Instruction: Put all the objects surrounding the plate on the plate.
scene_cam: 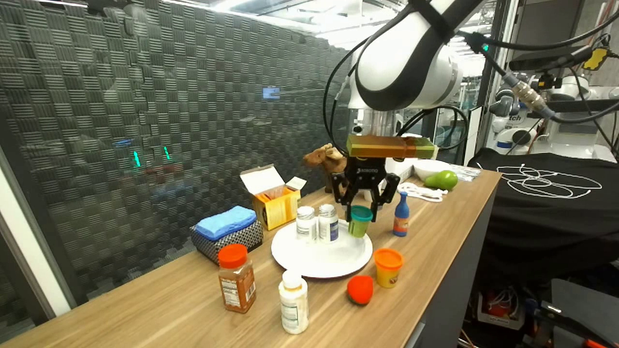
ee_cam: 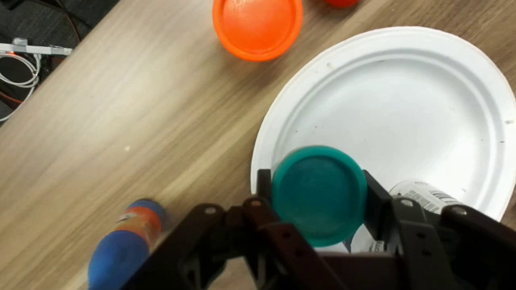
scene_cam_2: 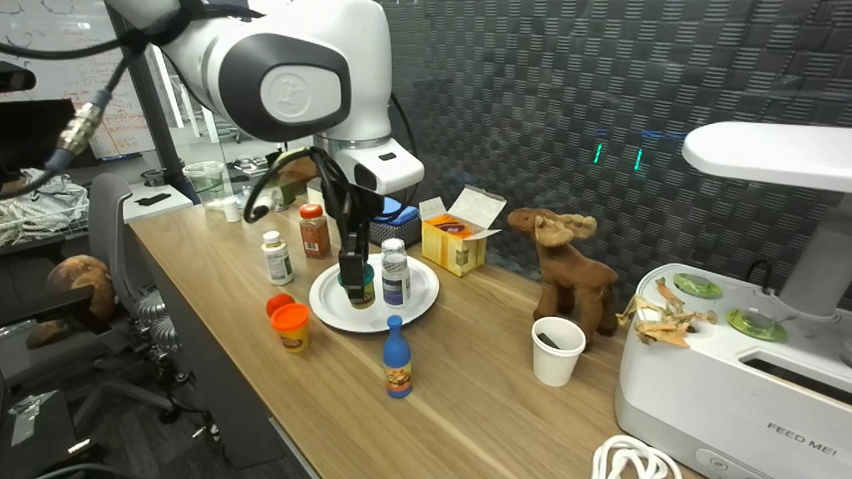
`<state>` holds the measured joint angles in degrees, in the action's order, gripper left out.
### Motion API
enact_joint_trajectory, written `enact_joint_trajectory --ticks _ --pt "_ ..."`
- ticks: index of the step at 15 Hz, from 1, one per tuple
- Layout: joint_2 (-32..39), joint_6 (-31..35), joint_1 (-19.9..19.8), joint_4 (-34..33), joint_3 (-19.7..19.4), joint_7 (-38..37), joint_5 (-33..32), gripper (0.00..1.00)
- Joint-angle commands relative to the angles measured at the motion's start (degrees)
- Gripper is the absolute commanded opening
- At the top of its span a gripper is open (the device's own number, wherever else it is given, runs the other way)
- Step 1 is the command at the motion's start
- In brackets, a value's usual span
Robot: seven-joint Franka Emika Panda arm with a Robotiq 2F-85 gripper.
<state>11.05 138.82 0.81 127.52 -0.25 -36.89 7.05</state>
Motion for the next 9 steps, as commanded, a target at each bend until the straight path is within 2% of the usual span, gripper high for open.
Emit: enact_joint_trajectory --ticks 1,8,9 --pt "6.55 -1.39 0.85 -6.34 -0.18 3.09 0.39 0.28" --pt "12.65 -1.86 2.15 -11.56 -2.18 2.91 -1.27 0.28" --pt "12.7 -1.95 2.24 -11.72 -2.21 3.04 -1.27 0.4"
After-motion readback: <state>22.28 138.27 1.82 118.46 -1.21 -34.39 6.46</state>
